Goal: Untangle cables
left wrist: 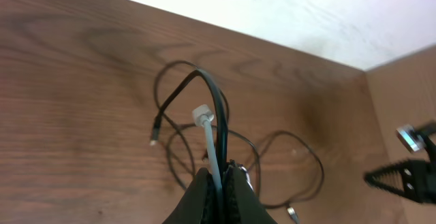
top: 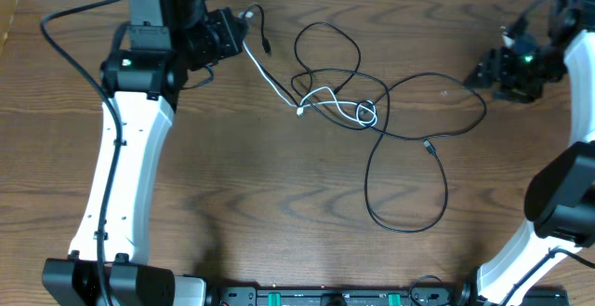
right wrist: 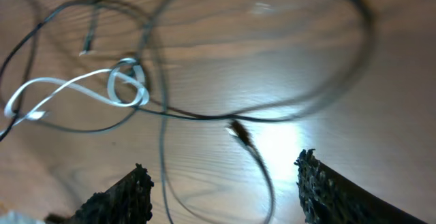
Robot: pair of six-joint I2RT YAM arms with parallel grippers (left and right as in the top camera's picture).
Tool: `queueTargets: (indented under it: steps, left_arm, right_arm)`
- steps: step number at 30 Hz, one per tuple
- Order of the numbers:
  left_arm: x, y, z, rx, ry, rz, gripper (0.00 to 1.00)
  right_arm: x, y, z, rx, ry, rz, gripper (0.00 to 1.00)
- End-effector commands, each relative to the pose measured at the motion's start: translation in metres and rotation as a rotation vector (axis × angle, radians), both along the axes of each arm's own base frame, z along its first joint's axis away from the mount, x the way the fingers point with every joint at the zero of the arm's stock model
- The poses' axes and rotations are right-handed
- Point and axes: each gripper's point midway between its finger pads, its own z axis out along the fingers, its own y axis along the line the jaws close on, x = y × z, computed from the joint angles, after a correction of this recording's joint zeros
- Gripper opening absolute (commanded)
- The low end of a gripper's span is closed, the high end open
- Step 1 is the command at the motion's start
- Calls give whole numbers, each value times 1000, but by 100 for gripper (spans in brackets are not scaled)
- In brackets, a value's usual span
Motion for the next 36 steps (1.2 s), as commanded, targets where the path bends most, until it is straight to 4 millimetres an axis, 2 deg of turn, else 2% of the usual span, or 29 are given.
queueTargets:
  steps: [1,4,8,11,15,20,25,29,36]
  left_arm:
    - [-7,-26,14,-5,-39,-76,8]
    - [-10,-37,15,-20,-34,-88,8]
    - [-10,-35,16,-107,32,-18,8]
    - [-12,-39,24,-170,32,-58,8]
    - [-13,-45,35,-241,29,-97,8]
    - [-11,-45,39,-279,38,-74,8]
    - [-8,-41,38,-263,32,-50,8]
    - [-8,-41,37,-263,33,-49,8]
    - [-6,-37,34,-245,35,-23,8]
  right_arm:
    - [12,57,16,83,-106,176,67]
    - [22,104,24,129,-189,285,66]
    - [29,167,32,159,-295,432,67]
    - [29,203,37,162,-361,515,67]
    - [27,236,40,160,-418,590,68]
    - [13,270,42,164,-473,725,67]
    - [-1,294,44,176,-512,833,68]
    - [-6,305,45,179,-527,863,69]
    - [-6,305,48,187,-528,862,69]
